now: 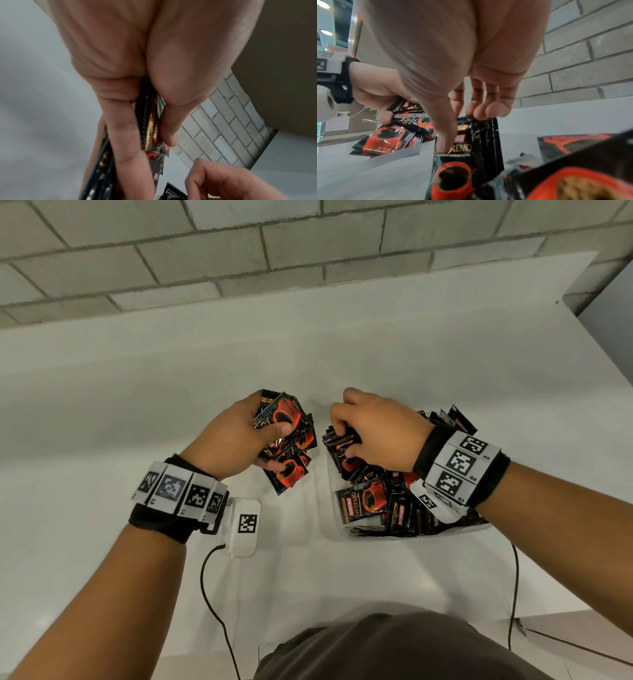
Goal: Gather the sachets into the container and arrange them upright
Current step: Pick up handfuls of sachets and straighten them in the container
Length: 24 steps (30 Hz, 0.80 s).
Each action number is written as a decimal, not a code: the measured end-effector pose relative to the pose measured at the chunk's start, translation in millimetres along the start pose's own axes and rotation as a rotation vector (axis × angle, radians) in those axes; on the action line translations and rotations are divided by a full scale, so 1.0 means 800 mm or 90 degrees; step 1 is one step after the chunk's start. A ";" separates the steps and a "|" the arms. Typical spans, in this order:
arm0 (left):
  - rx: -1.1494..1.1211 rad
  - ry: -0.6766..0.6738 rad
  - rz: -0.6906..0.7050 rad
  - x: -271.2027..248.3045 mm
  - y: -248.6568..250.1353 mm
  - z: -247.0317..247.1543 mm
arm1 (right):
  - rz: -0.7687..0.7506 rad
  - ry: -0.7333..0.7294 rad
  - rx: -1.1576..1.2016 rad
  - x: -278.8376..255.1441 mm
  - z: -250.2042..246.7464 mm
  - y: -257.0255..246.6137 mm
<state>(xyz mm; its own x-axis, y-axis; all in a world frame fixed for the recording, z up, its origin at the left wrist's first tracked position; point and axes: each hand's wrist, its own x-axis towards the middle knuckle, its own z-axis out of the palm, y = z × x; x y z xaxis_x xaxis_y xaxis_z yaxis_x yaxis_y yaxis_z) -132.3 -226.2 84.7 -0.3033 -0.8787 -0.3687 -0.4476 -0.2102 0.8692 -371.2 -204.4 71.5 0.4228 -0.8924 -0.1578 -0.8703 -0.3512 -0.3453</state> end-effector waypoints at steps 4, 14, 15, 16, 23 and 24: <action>0.007 0.001 0.000 -0.003 0.002 0.001 | 0.009 -0.027 0.011 0.004 -0.004 0.005; -0.001 0.014 -0.010 -0.012 0.001 0.004 | -0.002 -0.009 0.028 0.001 -0.007 0.000; 0.000 0.013 -0.011 -0.014 0.001 0.004 | 0.001 -0.006 0.030 0.002 -0.005 0.000; 0.001 0.012 -0.011 -0.014 0.001 0.004 | 0.007 0.004 0.038 0.002 -0.005 0.001; -0.017 0.013 -0.023 -0.016 0.000 0.006 | 0.016 -0.005 0.048 0.004 -0.007 -0.003; -0.016 0.015 -0.023 -0.017 0.001 0.006 | 0.018 0.013 0.065 0.002 -0.010 -0.001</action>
<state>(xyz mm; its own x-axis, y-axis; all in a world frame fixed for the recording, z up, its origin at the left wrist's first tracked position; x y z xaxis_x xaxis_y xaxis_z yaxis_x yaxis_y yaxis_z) -132.3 -212.4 88.7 -0.2676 -0.8797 -0.3930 -0.4360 -0.2532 0.8636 -371.5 -207.9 78.8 0.3917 -0.9078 -0.1499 -0.8513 -0.2958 -0.4335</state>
